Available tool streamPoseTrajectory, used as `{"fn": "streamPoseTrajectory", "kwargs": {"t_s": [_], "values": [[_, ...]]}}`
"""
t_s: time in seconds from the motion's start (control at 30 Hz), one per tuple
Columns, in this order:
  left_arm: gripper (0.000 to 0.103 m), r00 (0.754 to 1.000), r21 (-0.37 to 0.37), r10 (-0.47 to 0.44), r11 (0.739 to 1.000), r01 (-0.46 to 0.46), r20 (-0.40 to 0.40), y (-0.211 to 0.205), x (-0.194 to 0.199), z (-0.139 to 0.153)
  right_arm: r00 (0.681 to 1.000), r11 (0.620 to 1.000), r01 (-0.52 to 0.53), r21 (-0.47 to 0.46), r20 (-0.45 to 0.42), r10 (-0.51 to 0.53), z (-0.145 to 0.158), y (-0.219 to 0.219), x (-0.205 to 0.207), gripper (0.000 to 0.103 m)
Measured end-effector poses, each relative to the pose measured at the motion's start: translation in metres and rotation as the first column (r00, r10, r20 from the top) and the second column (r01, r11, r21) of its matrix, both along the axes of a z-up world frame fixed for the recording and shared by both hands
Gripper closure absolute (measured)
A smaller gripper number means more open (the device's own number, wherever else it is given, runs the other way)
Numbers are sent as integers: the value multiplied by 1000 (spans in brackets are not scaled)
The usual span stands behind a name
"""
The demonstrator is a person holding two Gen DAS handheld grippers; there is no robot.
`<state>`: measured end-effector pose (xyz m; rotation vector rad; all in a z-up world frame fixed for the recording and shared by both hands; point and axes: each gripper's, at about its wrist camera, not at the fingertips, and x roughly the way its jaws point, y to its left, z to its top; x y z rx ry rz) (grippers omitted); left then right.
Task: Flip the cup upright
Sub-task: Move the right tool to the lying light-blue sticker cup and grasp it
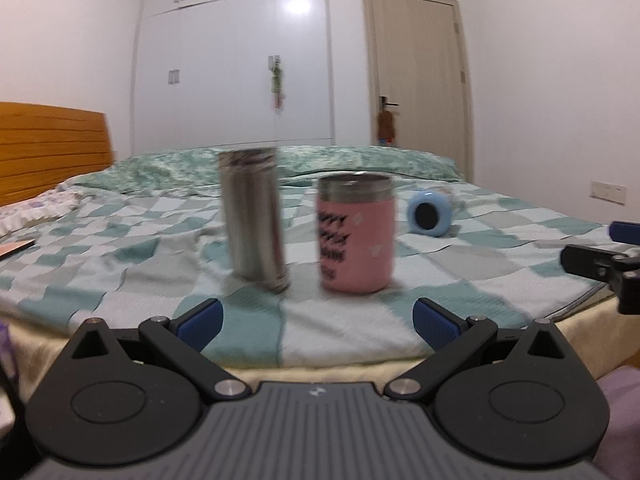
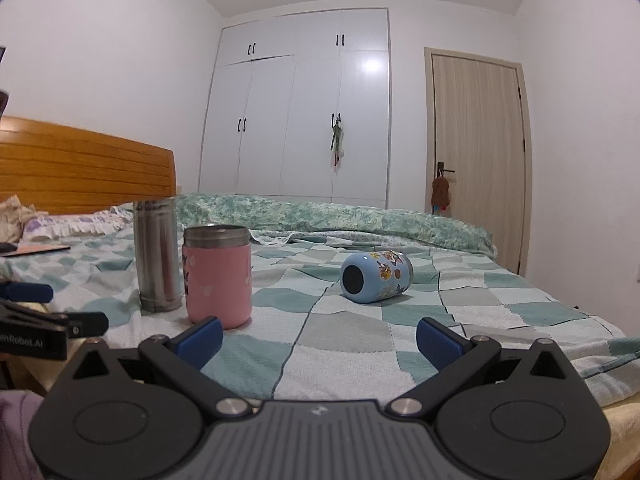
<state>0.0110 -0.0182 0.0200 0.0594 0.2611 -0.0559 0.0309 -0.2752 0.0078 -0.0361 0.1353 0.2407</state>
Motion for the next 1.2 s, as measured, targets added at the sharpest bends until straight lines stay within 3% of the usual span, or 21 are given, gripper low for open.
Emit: {"fn": "streamPoseTrajectory", "kwargs": {"t_s": [0.3,0.53,0.87,1.2], "values": [[0,982,55,-184,981,186,-35,-54,49,62,998,998,13,-65,-59,-17,35,-46,48,0],[0,960,136,-258,953,272,-111,-113,123,98,990,993,11,-115,-139,-27,51,-81,100,0],[0,925,202,-268,923,327,-270,-179,227,112,968,990,-14,-137,-251,-21,69,-125,182,0],[0,885,297,-167,901,316,-435,-220,343,95,928,989,-28,-144,-372,-28,70,-165,279,0]]}}
